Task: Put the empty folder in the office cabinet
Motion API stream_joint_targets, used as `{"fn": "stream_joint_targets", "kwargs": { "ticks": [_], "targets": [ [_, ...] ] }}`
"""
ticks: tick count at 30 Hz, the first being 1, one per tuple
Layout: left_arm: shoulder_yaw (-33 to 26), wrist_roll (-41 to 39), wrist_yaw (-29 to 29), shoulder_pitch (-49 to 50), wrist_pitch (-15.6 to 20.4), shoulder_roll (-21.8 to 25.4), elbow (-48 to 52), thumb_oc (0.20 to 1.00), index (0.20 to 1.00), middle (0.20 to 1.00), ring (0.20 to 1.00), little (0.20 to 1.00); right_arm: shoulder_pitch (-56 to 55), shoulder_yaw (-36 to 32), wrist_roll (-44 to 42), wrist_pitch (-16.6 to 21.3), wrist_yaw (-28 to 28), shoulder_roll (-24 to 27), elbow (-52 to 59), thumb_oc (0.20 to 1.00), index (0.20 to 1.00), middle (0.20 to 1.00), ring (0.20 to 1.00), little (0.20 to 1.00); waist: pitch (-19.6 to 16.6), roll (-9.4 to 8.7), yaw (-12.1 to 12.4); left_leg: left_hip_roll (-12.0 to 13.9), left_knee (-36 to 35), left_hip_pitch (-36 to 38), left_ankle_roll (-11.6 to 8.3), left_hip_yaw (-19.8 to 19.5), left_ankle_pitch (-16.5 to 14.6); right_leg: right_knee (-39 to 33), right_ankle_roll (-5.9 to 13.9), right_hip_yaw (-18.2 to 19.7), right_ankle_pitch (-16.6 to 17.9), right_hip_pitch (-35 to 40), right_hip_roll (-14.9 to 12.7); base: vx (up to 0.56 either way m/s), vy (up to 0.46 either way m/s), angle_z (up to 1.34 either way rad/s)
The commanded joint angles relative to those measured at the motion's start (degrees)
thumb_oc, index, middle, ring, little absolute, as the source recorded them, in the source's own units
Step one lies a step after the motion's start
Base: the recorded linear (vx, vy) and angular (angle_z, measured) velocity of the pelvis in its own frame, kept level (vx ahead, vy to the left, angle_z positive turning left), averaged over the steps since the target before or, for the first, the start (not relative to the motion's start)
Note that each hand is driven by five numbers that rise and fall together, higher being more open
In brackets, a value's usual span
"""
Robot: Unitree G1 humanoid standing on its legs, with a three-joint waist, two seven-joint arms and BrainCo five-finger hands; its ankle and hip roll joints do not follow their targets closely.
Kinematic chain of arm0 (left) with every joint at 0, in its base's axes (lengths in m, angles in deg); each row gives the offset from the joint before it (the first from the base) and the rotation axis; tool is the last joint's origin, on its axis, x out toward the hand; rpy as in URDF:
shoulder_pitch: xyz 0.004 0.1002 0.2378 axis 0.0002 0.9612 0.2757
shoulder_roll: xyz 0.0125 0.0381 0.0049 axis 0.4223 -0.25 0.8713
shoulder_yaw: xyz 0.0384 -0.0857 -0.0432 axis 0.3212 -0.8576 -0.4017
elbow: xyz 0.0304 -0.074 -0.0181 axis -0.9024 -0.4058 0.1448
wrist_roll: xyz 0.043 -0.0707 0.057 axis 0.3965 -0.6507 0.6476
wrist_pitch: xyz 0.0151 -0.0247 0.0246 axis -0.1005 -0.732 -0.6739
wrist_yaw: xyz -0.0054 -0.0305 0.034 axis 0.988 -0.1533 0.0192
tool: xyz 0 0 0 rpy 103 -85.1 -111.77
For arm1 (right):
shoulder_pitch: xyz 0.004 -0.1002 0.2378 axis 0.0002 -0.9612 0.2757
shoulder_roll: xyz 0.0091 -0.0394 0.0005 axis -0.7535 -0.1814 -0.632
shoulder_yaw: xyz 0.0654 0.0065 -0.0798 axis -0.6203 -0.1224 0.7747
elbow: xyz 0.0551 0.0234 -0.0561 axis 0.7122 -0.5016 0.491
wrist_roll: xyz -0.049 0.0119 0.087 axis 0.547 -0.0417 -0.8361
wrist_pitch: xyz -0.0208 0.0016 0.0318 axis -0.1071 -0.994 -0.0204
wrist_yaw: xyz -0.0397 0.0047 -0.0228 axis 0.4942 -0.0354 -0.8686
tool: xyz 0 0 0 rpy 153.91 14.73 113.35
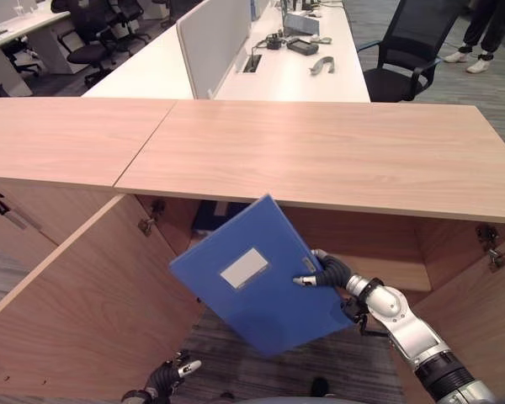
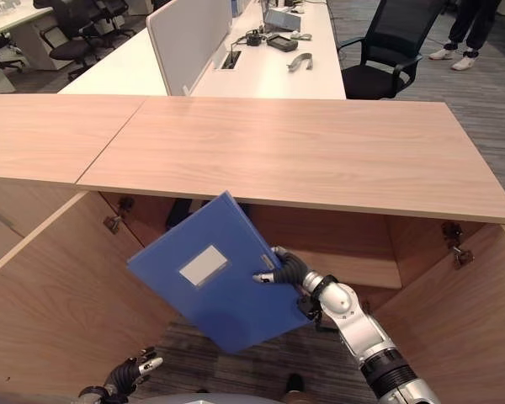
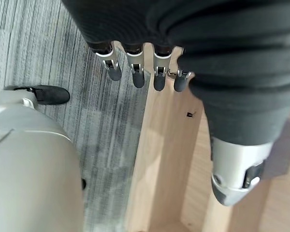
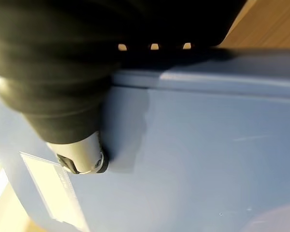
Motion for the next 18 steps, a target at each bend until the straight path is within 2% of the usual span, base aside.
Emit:
{"fn": "stream_joint_targets", "kwargs": {
  "ticks": [1, 6, 9, 13, 14, 16, 18],
  "targets": [
    [2.36, 2.89, -0.74, -3.65, 2.49, 1.95, -1.73, 1.000, 1.000, 1.000, 1.000, 1.000, 4.03, 1.41, 4.50, 3.86, -2.46, -1.10, 0.50, 0.200, 0.200, 0.200, 0.200, 0.200, 0.68, -3.49, 0.12, 0.02, 0.62, -1.71, -0.60, 3.16, 1.88, 1.36, 5.28, 0.21, -6.62, 6.22, -4.45, 0.00, -0.005, 0.03],
    [3.42, 4.81, -2.31, -4.29, 3.02, 1.97, -4.11, 1.000, 1.000, 1.000, 1.000, 1.000, 7.82, 7.94, 20.53, 5.18, -6.05, 2.73, -3.97, 0.200, 0.200, 0.200, 0.200, 0.200, 0.84, -3.64, 0.61, 0.21, 0.62, -2.44, -0.82, 2.49, 2.09, 1.21, 5.28, -0.37, -6.84, 6.00, -4.27, 0.01, -0.010, 0.09],
    [3.79, 5.35, -2.85, -4.45, 3.17, 1.96, -5.17, 1.000, 1.000, 1.000, 1.000, 1.000, 8.47, 9.70, 23.82, 4.62, -6.18, 3.55, -6.44, 0.200, 0.200, 0.200, 0.200, 0.200, 0.91, -3.60, 0.74, 0.19, 0.62, -2.72, -0.85, 2.28, 2.18, 1.17, 5.26, -0.62, -6.96, 6.10, -4.22, 0.00, -0.002, 0.08],
    [4.08, 5.89, -3.37, -4.62, 3.16, 2.09, -5.75, 1.000, 1.000, 1.000, 1.000, 1.000, 8.25, 10.56, 22.75, 3.30, -5.95, 1.84, -11.11, 0.200, 0.200, 0.200, 0.200, 0.200, 0.87, -3.52, 0.91, 0.12, 0.62, -3.00, -0.85, 1.92, 2.25, 1.17, 5.19, -0.95, -6.97, 6.11, -4.27, 0.01, -0.003, 0.05],
    [4.21, 6.14, -3.62, -4.57, 2.98, 2.07, -6.18, 1.000, 1.000, 1.000, 1.000, 1.000, 7.34, 9.65, 19.69, 1.86, -5.64, 0.28, -14.12, 0.200, 0.200, 0.200, 0.200, 0.200, 0.79, -3.37, 1.04, 0.06, 0.62, -3.06, -0.81, 1.73, 2.29, 1.18, 5.12, -1.13, -6.97, 6.10, -4.26, 0.02, 0.003, 0.09],
    [4.19, 6.23, -3.74, -4.50, 2.91, 2.18, -6.24, 1.000, 1.000, 1.000, 1.000, 1.000, 7.03, 9.22, 18.02, 1.43, -5.75, -0.65, -15.67, 0.200, 0.200, 0.200, 0.200, 0.200, 0.69, -3.40, 1.12, -0.02, 0.62, -3.13, -0.80, 1.59, 2.28, 1.17, 5.09, -1.21, -7.01, 6.13, -4.24, 0.02, 0.001, 0.09],
    [4.43, 6.72, -3.84, -4.41, 2.73, 2.54, -6.46, 1.000, 1.000, 1.000, 1.000, 1.000, 6.21, 6.17, 11.43, -0.03, -6.64, -3.41, -20.05, 0.200, 0.200, 0.200, 0.200, 0.200, 0.64, -3.20, 1.42, -0.18, 0.62, -3.32, -0.75, 1.16, 2.34, 1.14, 5.05, -1.51, -7.05, 6.29, -4.29, 0.02, 0.000, 0.07]
  ]
}}
